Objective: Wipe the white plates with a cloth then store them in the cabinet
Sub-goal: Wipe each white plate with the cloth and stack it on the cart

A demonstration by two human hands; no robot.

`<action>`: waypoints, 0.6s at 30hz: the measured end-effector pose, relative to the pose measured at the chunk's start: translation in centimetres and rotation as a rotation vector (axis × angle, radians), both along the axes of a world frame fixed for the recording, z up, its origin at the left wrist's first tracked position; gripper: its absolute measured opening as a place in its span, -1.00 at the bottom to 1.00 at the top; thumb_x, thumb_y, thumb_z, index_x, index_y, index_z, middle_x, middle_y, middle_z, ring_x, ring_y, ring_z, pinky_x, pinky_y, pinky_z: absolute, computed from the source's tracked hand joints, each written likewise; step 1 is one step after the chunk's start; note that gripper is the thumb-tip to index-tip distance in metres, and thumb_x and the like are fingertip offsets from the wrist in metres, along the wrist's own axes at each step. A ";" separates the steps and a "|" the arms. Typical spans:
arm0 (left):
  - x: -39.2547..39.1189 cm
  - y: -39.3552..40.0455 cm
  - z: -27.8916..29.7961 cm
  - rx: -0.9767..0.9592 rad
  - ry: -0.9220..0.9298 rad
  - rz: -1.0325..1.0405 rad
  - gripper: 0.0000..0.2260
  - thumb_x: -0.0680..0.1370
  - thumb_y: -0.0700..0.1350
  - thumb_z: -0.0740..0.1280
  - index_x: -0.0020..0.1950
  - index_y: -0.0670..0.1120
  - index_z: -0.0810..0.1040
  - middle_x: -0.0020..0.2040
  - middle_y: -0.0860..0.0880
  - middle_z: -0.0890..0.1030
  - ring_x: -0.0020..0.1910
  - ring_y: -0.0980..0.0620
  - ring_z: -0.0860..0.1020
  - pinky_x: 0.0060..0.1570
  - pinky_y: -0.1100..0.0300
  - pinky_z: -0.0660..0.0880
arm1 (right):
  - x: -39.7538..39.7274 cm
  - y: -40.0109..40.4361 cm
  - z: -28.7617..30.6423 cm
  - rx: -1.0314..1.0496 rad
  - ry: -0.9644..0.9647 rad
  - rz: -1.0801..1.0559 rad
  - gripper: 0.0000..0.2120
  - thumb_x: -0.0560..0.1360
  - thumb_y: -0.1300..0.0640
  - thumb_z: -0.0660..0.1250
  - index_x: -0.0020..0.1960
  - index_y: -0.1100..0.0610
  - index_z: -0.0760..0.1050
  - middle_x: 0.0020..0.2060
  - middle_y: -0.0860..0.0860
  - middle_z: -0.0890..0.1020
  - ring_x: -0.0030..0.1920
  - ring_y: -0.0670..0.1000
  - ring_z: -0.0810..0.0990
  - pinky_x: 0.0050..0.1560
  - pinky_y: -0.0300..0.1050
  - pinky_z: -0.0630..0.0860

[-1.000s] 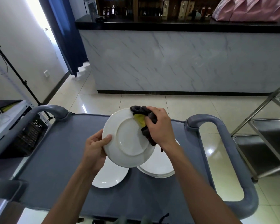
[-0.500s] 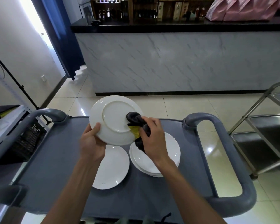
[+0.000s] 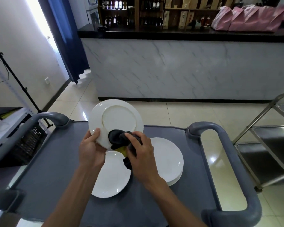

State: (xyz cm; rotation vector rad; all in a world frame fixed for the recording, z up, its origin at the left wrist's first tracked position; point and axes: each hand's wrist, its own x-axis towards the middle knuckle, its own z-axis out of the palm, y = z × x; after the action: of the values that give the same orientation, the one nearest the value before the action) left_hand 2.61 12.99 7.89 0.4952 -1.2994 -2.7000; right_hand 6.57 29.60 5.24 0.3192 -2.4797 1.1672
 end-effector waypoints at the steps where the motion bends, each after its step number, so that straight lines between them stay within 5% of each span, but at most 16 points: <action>1: 0.0 -0.3 -0.1 0.005 -0.003 -0.003 -0.78 0.65 -0.19 0.23 0.23 -0.05 0.59 0.15 -0.11 0.68 0.11 -0.17 0.63 0.02 -0.20 0.62 | -0.4 0.5 -0.1 -0.054 -0.021 -0.016 -0.60 0.59 0.19 0.33 0.42 -0.01 0.47 0.33 -0.06 0.43 0.30 0.01 0.44 0.27 0.08 0.45; 6: 0.3 -1.3 -0.2 -0.056 -0.014 -0.080 -0.78 0.63 -0.18 0.25 0.21 -0.03 0.62 0.15 -0.07 0.68 0.08 -0.10 0.65 0.11 -0.19 0.54 | -2.8 3.4 0.8 -0.175 -0.095 -0.074 -0.62 0.59 0.21 0.34 0.39 0.00 0.51 0.25 -0.08 0.45 0.26 -0.06 0.45 0.33 -0.05 0.44; 12: 1.1 -0.5 0.4 -0.226 0.020 -0.167 -0.81 0.55 -0.21 0.33 0.08 -0.07 0.70 0.00 -0.11 0.70 -0.11 -0.08 0.64 -0.27 0.06 0.59 | -4.7 4.5 3.0 -0.102 -0.044 -0.078 -0.63 0.56 0.23 0.37 0.35 0.05 0.54 0.20 -0.04 0.48 0.21 0.01 0.48 0.28 0.04 0.47; 18: 1.7 1.4 0.4 -0.330 0.088 -0.278 -0.66 0.45 -0.16 0.43 0.23 -0.13 0.64 0.06 -0.24 0.70 -0.09 -0.20 0.67 -0.28 0.05 0.61 | -4.1 1.7 4.8 0.010 0.093 0.022 -0.64 0.59 0.20 0.31 0.37 0.03 0.52 0.28 0.00 0.49 0.22 0.07 0.48 0.19 0.14 0.50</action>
State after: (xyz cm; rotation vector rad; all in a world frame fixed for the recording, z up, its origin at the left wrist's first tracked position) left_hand 4.28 14.36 8.34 0.1679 -1.8603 -2.5905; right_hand 2.49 31.28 10.06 0.3958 -2.4083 1.1233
